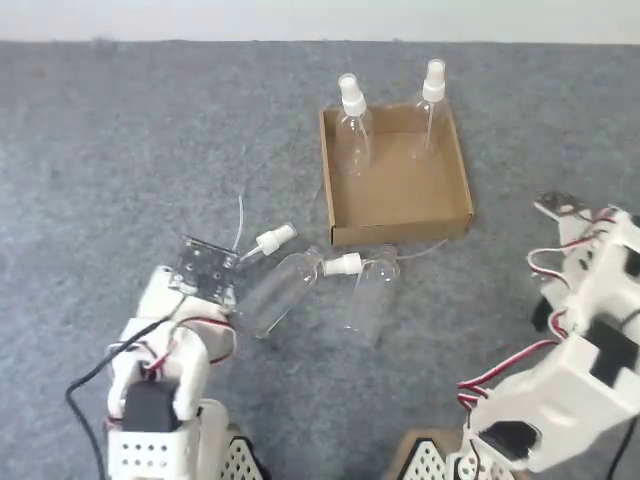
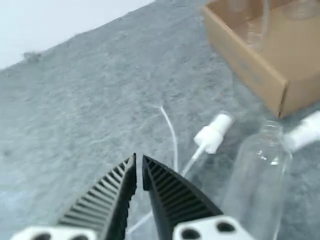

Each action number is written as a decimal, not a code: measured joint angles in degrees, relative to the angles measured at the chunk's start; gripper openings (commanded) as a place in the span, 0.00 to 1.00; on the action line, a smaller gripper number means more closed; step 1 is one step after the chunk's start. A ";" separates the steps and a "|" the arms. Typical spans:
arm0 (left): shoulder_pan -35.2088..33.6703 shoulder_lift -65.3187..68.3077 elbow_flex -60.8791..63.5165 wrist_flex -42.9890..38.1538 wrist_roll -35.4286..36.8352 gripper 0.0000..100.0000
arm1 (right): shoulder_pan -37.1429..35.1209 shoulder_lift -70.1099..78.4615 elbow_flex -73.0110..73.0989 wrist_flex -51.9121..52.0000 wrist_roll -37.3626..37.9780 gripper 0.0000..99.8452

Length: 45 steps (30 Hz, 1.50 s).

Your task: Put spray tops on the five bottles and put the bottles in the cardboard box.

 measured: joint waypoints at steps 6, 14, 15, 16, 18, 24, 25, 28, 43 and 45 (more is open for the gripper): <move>-1.67 22.24 -19.60 7.91 -3.69 0.01 | 2.99 0.00 0.00 -0.53 8.00 0.07; -2.02 59.60 -40.09 15.74 -2.55 0.12 | 3.16 0.00 0.00 -0.53 8.79 0.07; -2.02 63.65 -40.70 15.91 -2.11 0.11 | 3.16 0.00 0.00 -0.53 8.79 0.07; -2.02 67.16 -41.05 16.00 -2.11 0.11 | 3.16 0.00 0.00 -0.53 8.79 0.07; -1.41 72.35 -41.05 16.00 -2.11 0.11 | 3.16 0.00 0.00 -0.53 8.79 0.07; -1.49 79.30 -39.38 13.27 -2.11 0.11 | 3.16 0.00 0.00 -0.53 8.79 0.07; -1.49 80.09 -38.24 11.87 -2.11 0.11 | 3.16 0.00 0.00 -0.53 8.79 0.07; -1.49 83.08 -35.08 7.56 -2.37 0.11 | 3.16 0.00 0.00 -0.53 8.79 0.07; -1.41 84.22 -40.00 7.74 -0.09 0.01 | 3.16 0.00 0.00 -0.53 8.79 0.07; -1.49 81.49 -43.60 10.11 -0.09 0.01 | 3.16 0.00 0.00 -0.53 8.79 0.07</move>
